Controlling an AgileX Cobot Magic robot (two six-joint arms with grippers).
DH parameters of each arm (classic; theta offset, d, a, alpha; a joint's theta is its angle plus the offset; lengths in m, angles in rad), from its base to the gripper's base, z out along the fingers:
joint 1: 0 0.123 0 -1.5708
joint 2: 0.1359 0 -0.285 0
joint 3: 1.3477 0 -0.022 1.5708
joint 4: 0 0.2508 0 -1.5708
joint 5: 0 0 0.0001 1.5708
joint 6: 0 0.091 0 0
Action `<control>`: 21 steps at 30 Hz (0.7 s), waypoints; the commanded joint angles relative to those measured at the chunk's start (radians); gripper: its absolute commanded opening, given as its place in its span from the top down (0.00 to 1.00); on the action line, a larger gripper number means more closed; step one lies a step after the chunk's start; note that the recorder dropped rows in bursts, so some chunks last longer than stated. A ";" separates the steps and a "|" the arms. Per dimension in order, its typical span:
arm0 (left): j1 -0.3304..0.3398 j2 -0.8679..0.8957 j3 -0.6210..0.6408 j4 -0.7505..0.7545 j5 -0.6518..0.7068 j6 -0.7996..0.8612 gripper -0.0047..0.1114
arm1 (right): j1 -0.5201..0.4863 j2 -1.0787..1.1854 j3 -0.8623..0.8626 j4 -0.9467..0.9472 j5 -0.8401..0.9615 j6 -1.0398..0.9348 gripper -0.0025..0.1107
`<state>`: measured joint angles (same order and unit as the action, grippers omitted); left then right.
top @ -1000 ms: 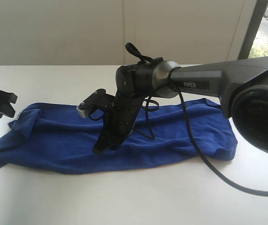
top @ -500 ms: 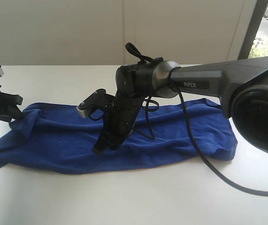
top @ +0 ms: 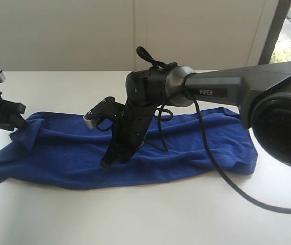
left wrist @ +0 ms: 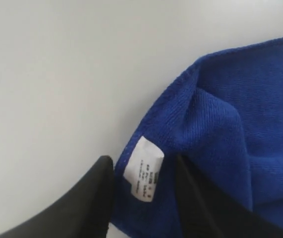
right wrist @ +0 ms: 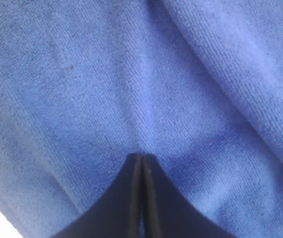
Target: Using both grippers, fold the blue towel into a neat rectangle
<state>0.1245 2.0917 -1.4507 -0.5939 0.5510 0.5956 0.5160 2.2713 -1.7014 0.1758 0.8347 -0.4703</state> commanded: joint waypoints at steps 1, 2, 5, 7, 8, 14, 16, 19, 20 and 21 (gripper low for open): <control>0.003 0.032 -0.005 -0.027 0.024 0.007 0.61 | -0.008 0.024 0.013 -0.053 0.029 0.003 0.98; 0.003 0.038 -0.005 -0.027 0.024 0.007 0.66 | -0.008 0.024 0.013 -0.053 0.029 0.003 0.98; 0.003 0.041 -0.005 -0.028 0.024 0.007 0.75 | -0.008 0.024 0.013 -0.053 0.029 0.003 0.98; 0.003 0.041 -0.005 -0.028 0.022 0.007 0.80 | -0.008 0.024 0.013 -0.053 0.029 0.003 0.98; 0.003 0.039 -0.005 -0.028 0.018 0.007 0.81 | -0.008 0.024 0.013 -0.053 0.029 0.003 0.98; 0.003 0.012 -0.005 -0.028 0.009 0.007 0.83 | -0.008 0.024 0.013 -0.053 0.031 0.005 0.98; 0.003 -0.001 -0.005 -0.026 -0.001 0.009 0.83 | -0.008 0.024 0.013 -0.053 0.033 0.007 0.98; 0.003 -0.029 -0.005 -0.023 -0.019 0.009 0.83 | -0.008 0.024 0.013 -0.049 0.037 0.007 0.98; 0.003 -0.034 -0.005 -0.020 -0.028 0.009 0.83 | -0.008 0.024 0.013 -0.049 0.039 0.007 0.98; 0.003 -0.044 -0.005 -0.014 -0.032 0.009 0.83 | -0.008 0.024 0.015 -0.047 0.039 0.007 0.98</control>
<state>0.1245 2.0807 -1.4547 -0.6096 0.5221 0.6024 0.5160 2.2713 -1.7014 0.1758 0.8347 -0.4687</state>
